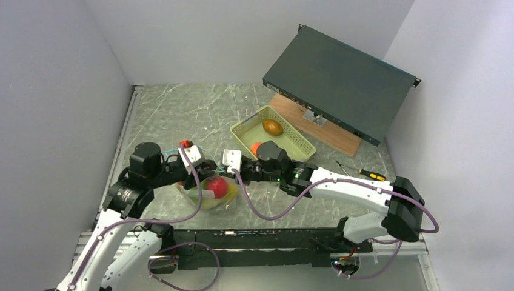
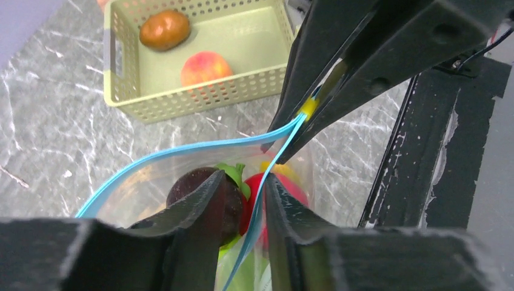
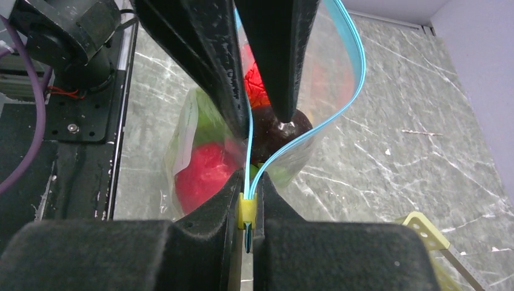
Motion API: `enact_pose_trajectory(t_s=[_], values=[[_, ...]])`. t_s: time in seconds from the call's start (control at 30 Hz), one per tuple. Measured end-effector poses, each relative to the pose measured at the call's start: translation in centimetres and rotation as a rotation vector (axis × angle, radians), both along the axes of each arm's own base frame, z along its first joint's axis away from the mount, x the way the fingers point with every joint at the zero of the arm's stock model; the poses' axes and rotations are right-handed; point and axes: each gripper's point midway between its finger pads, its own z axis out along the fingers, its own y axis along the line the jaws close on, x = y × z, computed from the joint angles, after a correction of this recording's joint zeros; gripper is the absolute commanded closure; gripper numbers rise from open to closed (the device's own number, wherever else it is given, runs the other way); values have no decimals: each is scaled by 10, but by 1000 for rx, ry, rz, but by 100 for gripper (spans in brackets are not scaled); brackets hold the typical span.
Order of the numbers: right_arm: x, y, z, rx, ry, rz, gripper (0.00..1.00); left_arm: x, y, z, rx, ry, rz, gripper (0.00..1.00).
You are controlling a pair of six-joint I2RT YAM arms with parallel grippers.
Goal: Place the food in the zip-top bag and seal the zipper
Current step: Adjust the zipper food storage bag at the center of the board.
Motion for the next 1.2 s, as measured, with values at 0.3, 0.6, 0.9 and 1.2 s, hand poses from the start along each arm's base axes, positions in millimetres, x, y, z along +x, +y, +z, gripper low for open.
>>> enact_pose_trajectory(t_s=[0.3,0.6,0.9,1.2], values=[[1,-1,-4,23,49,-26,88,-4,1,-23,25,186,45,92],[4,-14,-4,130,152,-104,43,-21,5,-13,-45,167,61,98],[0,-16,-14,234,316,-92,53,-26,6,-13,-76,175,72,98],[-6,-7,-10,266,381,-31,87,-25,5,-14,-80,210,85,74]])
